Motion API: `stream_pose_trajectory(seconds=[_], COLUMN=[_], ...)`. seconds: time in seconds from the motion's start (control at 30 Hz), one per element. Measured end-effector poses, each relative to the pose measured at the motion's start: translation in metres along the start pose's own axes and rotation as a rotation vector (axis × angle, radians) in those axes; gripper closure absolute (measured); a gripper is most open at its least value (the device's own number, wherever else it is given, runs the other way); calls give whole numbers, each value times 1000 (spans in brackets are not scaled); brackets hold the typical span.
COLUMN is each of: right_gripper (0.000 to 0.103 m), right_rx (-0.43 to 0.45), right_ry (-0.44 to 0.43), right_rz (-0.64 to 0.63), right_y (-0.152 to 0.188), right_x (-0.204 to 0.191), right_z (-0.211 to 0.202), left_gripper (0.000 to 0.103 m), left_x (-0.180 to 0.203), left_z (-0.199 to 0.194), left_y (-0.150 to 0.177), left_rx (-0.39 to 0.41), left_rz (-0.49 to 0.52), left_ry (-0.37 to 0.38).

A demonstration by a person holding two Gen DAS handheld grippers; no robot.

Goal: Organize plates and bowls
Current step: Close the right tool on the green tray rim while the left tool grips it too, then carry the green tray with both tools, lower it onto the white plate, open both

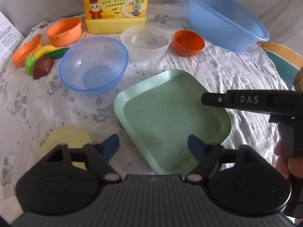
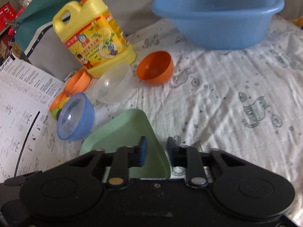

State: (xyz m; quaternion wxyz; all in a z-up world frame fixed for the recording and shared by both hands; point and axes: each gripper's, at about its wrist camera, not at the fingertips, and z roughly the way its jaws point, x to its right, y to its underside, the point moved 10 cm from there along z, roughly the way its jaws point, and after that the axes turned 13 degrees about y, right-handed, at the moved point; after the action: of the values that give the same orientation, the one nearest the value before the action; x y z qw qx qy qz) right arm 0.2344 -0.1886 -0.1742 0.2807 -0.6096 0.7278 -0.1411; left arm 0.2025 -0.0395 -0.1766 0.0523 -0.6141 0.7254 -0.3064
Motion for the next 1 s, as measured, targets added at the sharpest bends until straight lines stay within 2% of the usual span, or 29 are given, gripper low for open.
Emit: stream_pose_trajectory(seconds=[0.03,0.1,0.33,0.53,0.7,0.83,0.93,1.0], right_gripper=[88,92,93,94,92,92,90,89], right_rx=[0,-1,-17,-3,60,103,98,85], right_ry=[0,3,15,18,27,67,116,119], right_rz=[-5,-10,-19,-40,-111,-136,-151,-132], right_y=[1,4,14,15,16,19,21,23], right_x=[0,2,10,14,8,3,-2,-2], right_z=[0,-1,-12,-14,-14,-15,-17,-21], left_gripper=[35,36,47,47,44,44,52,59], left_x=[1,1,6,10,10,13,13,11], left_z=[1,3,3,5,5,5,2,-2], left_y=[0,-1,-2,1,1,2,1,0], left_rx=[-4,4,14,8,12,20,24,26], left_rz=[-2,1,29,82,97,112,111,103], left_ry=[7,6,15,-6,-15,-24,-45,-52])
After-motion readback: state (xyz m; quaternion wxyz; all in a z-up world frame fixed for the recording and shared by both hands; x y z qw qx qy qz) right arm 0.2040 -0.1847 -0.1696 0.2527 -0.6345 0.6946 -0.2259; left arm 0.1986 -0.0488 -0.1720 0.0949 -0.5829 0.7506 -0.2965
